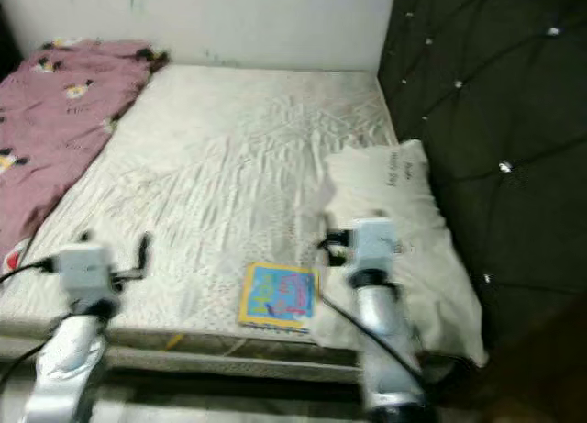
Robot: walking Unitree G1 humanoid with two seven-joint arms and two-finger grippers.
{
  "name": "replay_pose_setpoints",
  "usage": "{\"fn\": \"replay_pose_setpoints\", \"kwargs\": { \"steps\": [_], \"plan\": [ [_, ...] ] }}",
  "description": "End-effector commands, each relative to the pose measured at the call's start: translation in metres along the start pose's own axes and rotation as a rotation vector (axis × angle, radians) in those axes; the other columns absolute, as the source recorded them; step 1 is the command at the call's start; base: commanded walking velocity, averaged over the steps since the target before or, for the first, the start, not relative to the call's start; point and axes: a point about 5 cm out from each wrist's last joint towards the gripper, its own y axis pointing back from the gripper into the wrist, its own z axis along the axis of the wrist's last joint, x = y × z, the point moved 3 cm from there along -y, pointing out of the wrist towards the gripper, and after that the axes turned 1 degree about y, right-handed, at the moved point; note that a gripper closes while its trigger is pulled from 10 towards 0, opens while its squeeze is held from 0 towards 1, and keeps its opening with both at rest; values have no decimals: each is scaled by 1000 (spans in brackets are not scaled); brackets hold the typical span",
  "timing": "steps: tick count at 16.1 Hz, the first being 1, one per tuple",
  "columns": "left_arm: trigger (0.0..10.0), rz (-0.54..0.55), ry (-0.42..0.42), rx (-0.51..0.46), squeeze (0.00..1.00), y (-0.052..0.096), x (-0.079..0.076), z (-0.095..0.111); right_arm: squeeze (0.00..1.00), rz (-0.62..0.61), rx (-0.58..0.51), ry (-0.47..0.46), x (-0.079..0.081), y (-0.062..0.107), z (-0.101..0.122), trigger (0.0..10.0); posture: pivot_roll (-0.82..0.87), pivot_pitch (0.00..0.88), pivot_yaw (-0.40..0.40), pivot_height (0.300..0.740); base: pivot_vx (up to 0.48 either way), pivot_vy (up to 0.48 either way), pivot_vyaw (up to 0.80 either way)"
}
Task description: Clean up the room
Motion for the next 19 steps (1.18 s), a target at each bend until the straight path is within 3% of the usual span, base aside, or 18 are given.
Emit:
{"fn": "replay_pose_setpoints", "kwargs": {
  "steps": [1,13,17,19],
  "plan": [
    [10000,-15,10,-11,0,-1,-5,3,0,-13,12,10,-8,2,-3,10000,-11,43,36,740,0,480,0],
    [10000,-7,27,-12,0,-8,-10,7,0,27,33,4,-4,-5,-6,10000,-15,36,28,740,0,480,0],
    [10000,-4,35,-9,0,-10,-10,7,0,-1,14,93,-8,-7,-2,10000,-13,39,30,740,0,480,0],
    [10000,-6,38,-7,0,-10,-11,7,0,7,18,81,-7,-8,-3,10000,-13,39,30,740,0,480,0]
  ]
}}
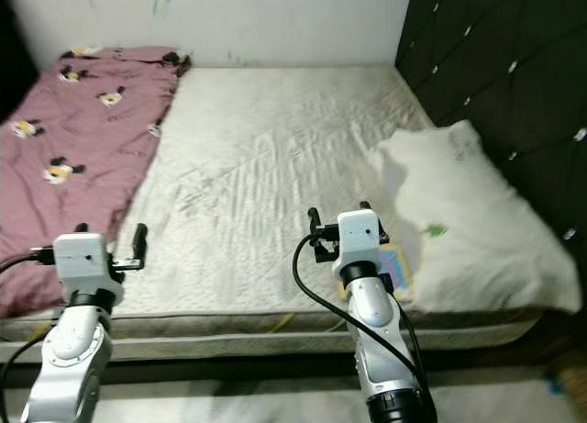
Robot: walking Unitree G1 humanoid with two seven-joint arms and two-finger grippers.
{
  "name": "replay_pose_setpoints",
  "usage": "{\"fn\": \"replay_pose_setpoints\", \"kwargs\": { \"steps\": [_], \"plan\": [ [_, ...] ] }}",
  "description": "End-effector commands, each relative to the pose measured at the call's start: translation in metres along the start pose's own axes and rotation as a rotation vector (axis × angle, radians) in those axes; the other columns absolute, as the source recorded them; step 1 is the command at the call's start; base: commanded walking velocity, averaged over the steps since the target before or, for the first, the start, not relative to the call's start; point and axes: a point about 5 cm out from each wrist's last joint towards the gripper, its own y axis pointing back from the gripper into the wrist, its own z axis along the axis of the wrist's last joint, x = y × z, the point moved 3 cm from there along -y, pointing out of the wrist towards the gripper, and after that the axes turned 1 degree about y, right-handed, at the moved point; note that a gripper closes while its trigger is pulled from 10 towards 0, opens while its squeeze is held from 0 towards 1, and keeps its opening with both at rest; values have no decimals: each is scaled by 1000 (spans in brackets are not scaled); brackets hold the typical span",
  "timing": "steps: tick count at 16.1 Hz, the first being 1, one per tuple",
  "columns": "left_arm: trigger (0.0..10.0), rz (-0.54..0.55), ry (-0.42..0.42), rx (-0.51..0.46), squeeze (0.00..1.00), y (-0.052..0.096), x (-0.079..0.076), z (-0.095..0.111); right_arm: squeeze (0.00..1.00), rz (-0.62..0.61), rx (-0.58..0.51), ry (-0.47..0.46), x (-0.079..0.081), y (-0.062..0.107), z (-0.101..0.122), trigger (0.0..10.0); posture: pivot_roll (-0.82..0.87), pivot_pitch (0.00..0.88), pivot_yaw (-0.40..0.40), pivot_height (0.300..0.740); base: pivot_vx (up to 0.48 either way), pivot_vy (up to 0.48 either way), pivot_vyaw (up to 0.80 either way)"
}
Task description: Clean up the room
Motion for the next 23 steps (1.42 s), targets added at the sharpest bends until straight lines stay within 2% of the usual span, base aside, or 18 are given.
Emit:
{"fn": "replay_pose_setpoints", "kwargs": {
  "steps": [1,3,4,5,7,8,9,10,11,12,17,21,22,23],
  "plan": [
    [10000,-5,-5,6,0,1,0,-1,0,-9,24,6,-2,1,-5,10000,-13,39,30,740,0,480,0],
    [10000,-10,-6,3,0,0,0,0,0,1,19,14,1,1,-4,10000,-13,39,30,740,0,480,0],
    [10000,-18,-4,-4,0,0,-2,1,0,-11,20,63,1,0,-3,10000,-13,39,30,740,0,368,0],
    [10000,-24,-4,-8,0,1,-3,2,0,-7,5,45,1,-1,-1,10000,-13,39,30,740,0,296,0],
    [10000,-34,0,-19,0,0,-4,4,0,3,-66,70,2,-4,15,10000,-18,45,27,740,289,0,0],
    [10000,-38,3,-22,0,0,-5,5,0,-12,-60,39,2,-5,17,10000,-23,47,28,740,405,0,0],
    [10000,-42,4,-23,0,0,-5,5,0,-8,-73,63,2,-6,19,10000,-23,47,28,740,341,0,0],
    [10000,-46,6,-24,0,0,-6,5,0,-47,-81,87,-1,-6,18,10000,-23,47,28,740,480,0,0],
    [10000,-52,12,-23,0,0,-6,4,0,-61,-34,78,-4,-5,10,10000,-23,47,28,740,405,0,0],
    [10000,-53,14,-25,0,0,-7,5,0,-17,-24,44,-1,-4,8,10000,-22,47,28,740,480,0,0],
    [10000,-53,16,-21,0,-1,-7,4,0,8,-28,33,1,-3,8,10000,-21,44,27,740,443,0,0],
    [10000,-32,23,-13,0,-3,-6,3,0,11,-23,13,-2,-2,6,10000,-16,39,26,740,0,0,0],
    [10000,-31,24,-9,0,-4,-6,2,0,8,-10,22,-3,-3,4,10000,-16,35,27,740,0,0,0],
    [10000,-38,27,-6,0,-4,-6,2,0,-6,-3,68,-5,-4,2,10000,-16,35,27,740,0,398,0]
  ]
}}
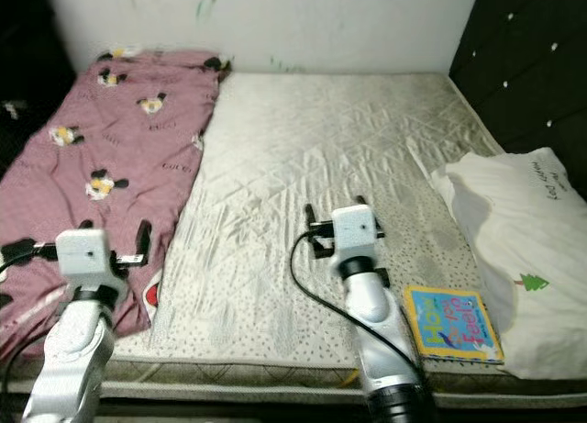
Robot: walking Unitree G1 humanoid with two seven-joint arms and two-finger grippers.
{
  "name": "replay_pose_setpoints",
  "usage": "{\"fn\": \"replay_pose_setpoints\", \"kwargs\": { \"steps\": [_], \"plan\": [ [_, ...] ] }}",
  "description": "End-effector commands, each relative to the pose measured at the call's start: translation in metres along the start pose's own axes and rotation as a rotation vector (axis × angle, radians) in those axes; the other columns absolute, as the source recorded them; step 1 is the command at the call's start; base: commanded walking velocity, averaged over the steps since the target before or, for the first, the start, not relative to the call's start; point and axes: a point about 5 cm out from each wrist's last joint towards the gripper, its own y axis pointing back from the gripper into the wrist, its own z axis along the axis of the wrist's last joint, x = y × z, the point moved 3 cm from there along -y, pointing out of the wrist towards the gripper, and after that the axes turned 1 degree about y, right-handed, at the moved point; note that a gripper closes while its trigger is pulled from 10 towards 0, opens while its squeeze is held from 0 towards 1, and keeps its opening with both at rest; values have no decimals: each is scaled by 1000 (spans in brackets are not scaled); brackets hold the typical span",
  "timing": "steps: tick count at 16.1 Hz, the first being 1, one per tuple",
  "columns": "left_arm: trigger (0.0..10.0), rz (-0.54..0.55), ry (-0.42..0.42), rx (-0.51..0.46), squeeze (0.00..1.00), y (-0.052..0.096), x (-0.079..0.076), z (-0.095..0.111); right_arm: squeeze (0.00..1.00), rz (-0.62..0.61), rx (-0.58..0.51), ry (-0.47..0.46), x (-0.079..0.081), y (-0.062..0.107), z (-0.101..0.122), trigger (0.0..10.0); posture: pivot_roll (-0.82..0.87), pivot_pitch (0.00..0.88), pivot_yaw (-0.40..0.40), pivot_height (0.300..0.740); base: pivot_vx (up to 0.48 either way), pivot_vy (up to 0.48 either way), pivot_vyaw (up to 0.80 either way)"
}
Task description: Clean up the room
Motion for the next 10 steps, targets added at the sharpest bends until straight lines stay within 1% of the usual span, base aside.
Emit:
{"fn": "replay_pose_setpoints", "kwargs": {
  "steps": [1,2,3,5,10],
  "plan": [
    [10000,-6,0,26,0,2,-2,-5,0,-14,8,20,-2,0,-3,10000,-16,33,27,740,0,480,0],
    [10000,-10,2,26,0,2,-2,-5,0,4,-4,-15,0,1,-3,10000,-16,33,27,740,0,480,0],
    [10000,-9,7,25,0,1,-3,-5,0,-7,-12,-28,-1,0,-1,10000,-16,30,27,740,0,480,0],
    [10000,-9,6,26,0,0,-3,-6,0,0,0,-76,1,-1,-1,10000,-17,30,28,740,0,480,0],
    [10000,-1,6,23,0,0,-2,-5,0,39,-4,-83,8,1,-1,10000,-17,31,27,740,0,480,0]
  ]
}}
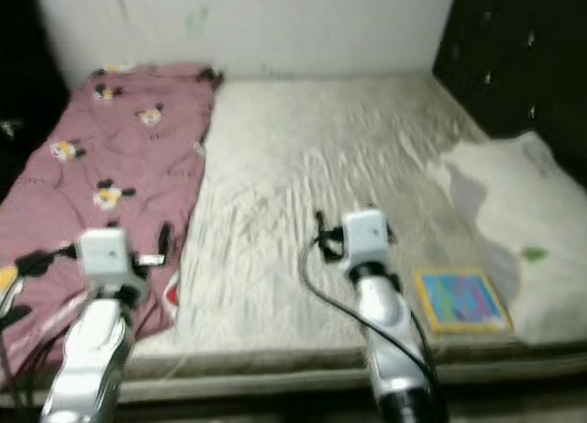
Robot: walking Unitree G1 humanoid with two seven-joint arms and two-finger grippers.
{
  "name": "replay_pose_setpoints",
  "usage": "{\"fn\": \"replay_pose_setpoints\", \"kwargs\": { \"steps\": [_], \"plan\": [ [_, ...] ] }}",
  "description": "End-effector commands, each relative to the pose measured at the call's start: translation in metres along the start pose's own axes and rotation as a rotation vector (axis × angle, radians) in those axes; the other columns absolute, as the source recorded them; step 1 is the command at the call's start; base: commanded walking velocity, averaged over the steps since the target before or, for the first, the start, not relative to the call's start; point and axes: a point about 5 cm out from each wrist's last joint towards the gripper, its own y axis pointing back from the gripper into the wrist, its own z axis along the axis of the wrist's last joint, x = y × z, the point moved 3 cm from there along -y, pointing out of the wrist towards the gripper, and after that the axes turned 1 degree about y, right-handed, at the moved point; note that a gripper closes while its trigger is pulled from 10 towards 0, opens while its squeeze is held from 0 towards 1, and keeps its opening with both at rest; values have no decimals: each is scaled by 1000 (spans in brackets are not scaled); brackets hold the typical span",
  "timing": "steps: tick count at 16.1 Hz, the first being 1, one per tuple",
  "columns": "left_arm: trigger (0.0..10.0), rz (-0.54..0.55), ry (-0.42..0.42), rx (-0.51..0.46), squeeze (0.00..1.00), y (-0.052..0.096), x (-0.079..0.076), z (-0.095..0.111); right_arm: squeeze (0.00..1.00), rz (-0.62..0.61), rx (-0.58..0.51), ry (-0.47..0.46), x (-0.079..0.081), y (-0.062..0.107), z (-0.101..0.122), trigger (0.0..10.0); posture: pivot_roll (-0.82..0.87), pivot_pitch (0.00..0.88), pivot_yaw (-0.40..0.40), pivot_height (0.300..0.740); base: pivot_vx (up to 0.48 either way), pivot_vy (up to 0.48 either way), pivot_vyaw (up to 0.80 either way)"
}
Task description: Clean up the room
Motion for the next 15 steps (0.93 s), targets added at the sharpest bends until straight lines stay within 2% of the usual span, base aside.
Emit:
{"fn": "replay_pose_setpoints", "kwargs": {
  "steps": [1,6,8,15],
  "plan": [
    [10000,29,-19,-6,0,-2,10,3,0,32,-38,-35,9,-4,10,10000,-17,31,27,740,0,480,0],
    [10000,37,-10,-1,0,-1,11,2,0,60,-36,-43,13,-2,10,10000,-19,34,27,740,0,480,0],
    [10000,52,0,0,0,-1,13,2,0,65,-18,-59,13,-2,7,10000,-21,37,25,740,0,480,-556],
    [10000,65,6,2,0,-1,14,3,0,80,-11,-47,15,-1,5,10000,-25,45,23,740,0,480,0]
  ]
}}
